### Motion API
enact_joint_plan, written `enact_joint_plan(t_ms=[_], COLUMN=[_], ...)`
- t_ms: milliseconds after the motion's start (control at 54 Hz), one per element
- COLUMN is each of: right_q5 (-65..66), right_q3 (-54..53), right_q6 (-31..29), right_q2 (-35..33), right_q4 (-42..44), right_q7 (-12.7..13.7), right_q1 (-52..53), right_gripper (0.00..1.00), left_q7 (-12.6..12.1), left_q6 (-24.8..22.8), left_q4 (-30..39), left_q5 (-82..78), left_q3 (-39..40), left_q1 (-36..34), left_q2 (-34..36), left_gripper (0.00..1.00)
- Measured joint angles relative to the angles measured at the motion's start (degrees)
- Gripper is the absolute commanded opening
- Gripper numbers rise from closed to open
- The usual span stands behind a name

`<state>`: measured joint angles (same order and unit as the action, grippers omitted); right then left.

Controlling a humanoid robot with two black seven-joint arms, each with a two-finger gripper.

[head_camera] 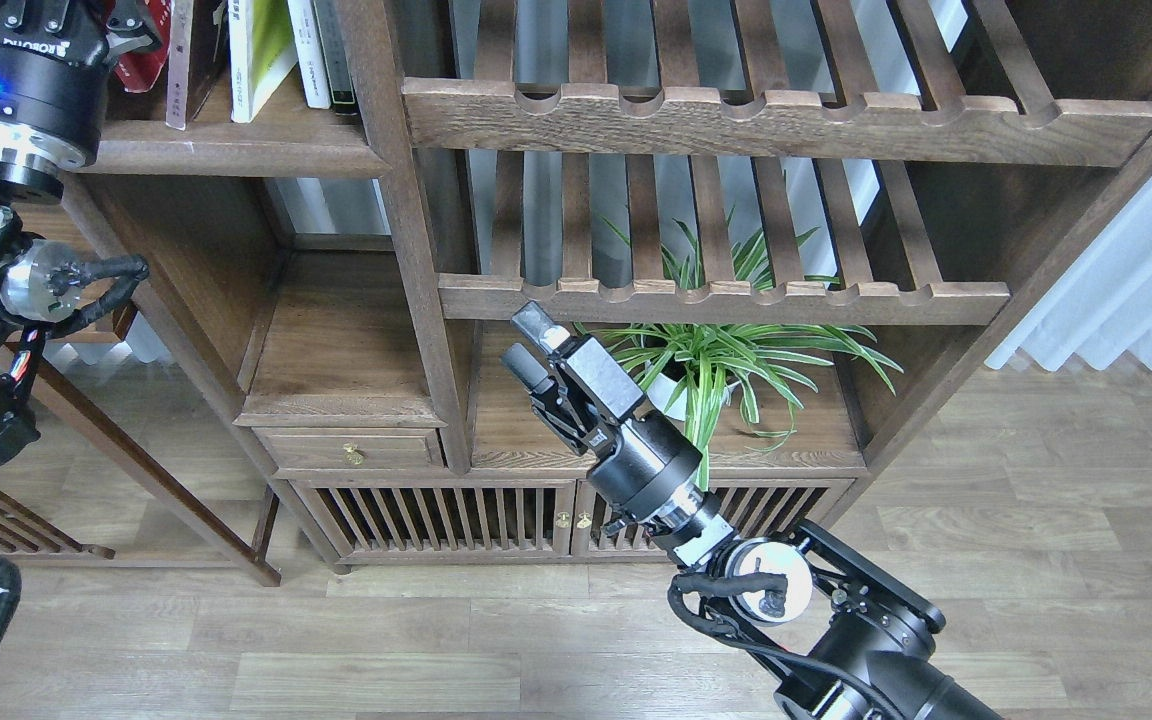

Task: Organize books on shelf
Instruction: 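Withdraw the left gripper from the upper shelf and lower it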

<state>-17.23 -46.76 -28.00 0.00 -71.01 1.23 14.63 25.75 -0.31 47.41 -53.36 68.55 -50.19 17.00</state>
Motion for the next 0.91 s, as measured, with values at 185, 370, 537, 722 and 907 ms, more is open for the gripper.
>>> enact_joint_plan(t_ms=[185, 370, 537, 722, 907], right_q5=[0.1, 0.2, 0.3, 0.0, -0.8], right_q3=[0.0, 0.0, -0.1, -0.7, -1.6], right_q6=[0.0, 0.0, 0.0, 0.0, 0.0], right_q2=[0.0, 0.0, 0.0, 0.0, 0.0], right_q4=[0.0, -0.1, 0.0, 0.0, 2.7], right_q7=[0.0, 0.0, 0.0, 0.0, -0.2], right_q1=[0.0, 0.2, 0.6, 2.1, 4.3], right_gripper=[0.98, 0.98, 0.98, 0.99, 0.99], left_q7=[0.1, 0.5, 1.2, 1.8, 2.2], left_q6=[0.2, 0.3, 0.5, 0.4, 0.4], left_q4=[0.0, 0.0, -0.1, 3.0, 9.4], left_q5=[0.0, 0.0, 1.9, 8.2, 12.3], left_q3=[-0.3, 0.1, 0.5, 2.0, 3.1], left_q1=[-0.2, -2.9, -7.7, -11.0, -10.1], left_q2=[-0.4, -1.4, -2.0, -2.4, -5.2], left_gripper=[0.27, 0.28, 0.29, 0.38, 0.54])
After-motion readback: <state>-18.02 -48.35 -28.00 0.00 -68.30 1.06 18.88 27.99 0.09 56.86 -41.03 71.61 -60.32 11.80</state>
